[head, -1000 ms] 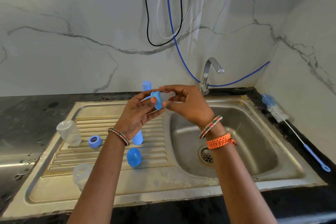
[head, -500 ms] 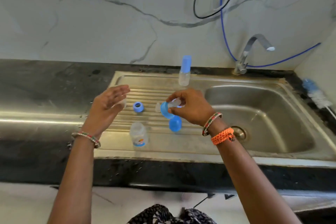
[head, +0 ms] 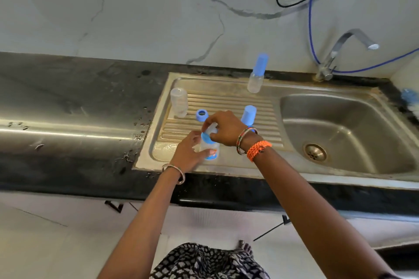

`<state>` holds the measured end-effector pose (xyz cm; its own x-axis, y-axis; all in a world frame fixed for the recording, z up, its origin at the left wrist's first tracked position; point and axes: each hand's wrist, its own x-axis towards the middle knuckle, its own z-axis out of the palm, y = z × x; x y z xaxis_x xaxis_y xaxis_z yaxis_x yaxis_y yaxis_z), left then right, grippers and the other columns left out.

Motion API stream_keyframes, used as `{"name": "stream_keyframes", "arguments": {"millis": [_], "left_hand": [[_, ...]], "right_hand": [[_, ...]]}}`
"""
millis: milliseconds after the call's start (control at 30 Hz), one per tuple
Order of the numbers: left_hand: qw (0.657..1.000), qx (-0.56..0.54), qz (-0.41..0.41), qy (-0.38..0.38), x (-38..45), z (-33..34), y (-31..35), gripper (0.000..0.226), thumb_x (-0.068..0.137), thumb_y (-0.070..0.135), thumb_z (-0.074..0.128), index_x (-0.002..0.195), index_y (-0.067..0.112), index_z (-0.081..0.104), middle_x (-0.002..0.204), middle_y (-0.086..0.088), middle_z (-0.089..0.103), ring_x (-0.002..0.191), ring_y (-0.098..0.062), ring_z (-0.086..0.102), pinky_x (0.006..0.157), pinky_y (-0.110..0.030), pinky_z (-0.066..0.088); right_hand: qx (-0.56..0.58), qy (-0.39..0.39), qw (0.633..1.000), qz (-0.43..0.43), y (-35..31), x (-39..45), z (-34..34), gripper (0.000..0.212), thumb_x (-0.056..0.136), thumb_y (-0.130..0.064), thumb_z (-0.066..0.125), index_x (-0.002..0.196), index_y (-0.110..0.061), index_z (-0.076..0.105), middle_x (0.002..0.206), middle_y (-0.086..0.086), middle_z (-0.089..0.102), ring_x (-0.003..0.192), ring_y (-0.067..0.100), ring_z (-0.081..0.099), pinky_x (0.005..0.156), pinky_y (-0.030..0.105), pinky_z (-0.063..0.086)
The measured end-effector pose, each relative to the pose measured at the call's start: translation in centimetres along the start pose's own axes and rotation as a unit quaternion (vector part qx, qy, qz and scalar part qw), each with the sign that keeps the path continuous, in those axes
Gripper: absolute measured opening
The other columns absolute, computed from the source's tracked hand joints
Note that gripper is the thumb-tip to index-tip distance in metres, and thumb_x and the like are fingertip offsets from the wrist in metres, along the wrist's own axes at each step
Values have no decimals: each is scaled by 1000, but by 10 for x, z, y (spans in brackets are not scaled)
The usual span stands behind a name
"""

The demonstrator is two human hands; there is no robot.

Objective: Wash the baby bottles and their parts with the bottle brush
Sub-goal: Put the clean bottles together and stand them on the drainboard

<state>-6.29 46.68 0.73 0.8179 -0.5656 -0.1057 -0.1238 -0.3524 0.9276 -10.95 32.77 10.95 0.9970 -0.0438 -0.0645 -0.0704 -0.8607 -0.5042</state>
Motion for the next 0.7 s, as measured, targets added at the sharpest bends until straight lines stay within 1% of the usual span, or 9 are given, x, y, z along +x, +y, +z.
{"name": "stream_keyframes", "arguments": {"millis": [100,200,267,300,367,467,533,600,700], "left_hand": [[1000,-22,3,9,3,0,0,60,64,36,82,116,21,55,116,1,64,113,-15,57,96,-31,45],[995,-97,30,17,2,-3,13,62,58,39,81,112,19,58,107,0,66,103,-19,63,83,-23,49],[981,-187,46,7,3,-10,26,66,59,40,80,115,14,58,107,-6,67,101,-24,65,83,-31,54],[972,-228,61,-11,2,-14,36,64,61,41,79,116,14,59,107,-7,67,100,-24,65,85,-36,55],[945,-305,97,-69,2,-24,63,48,71,43,73,110,17,64,102,-5,67,93,-19,65,78,-34,56],[921,-367,99,-81,0,-32,104,25,84,37,57,97,21,71,94,-5,66,82,-17,63,70,-33,52],[928,-350,117,-42,1,-32,124,22,81,32,59,92,14,68,85,-3,66,74,-13,62,66,-30,48],[953,-254,159,38,4,-31,132,14,80,27,69,87,16,66,73,8,66,66,-4,61,63,-22,46],[959,-99,198,176,7,-27,132,39,71,40,76,99,14,67,84,6,69,76,-4,64,68,-20,49]], "right_hand": [[-32,-33,999,4,0,2,0,33,76,-3,65,107,-12,67,107,7,62,84,17,49,69,23,35],[-27,1,999,-21,-1,7,-13,34,73,-5,71,106,-12,66,103,2,60,89,17,53,68,21,33],[7,26,999,-23,-3,11,-37,40,72,-10,75,110,-15,65,98,2,58,85,14,52,71,22,39],[56,23,998,-17,-4,11,-51,45,73,-11,77,115,-15,61,94,2,58,82,13,52,73,25,43],[215,1,977,-10,-5,10,-79,51,75,-11,78,120,-9,55,85,0,58,74,9,54,69,27,45],[385,-24,923,-21,-7,8,-94,47,69,-27,79,107,-6,61,89,3,60,85,10,57,77,23,46],[473,3,881,-26,-10,8,-91,42,73,-23,69,109,-2,62,95,1,65,92,13,61,82,23,48],[515,48,856,-15,-13,11,-84,41,80,-20,67,112,3,59,96,4,68,91,17,63,81,25,49],[488,144,859,57,-27,15,-72,37,76,-37,76,87,-8,56,77,7,55,74,19,52,66,27,43]]}}
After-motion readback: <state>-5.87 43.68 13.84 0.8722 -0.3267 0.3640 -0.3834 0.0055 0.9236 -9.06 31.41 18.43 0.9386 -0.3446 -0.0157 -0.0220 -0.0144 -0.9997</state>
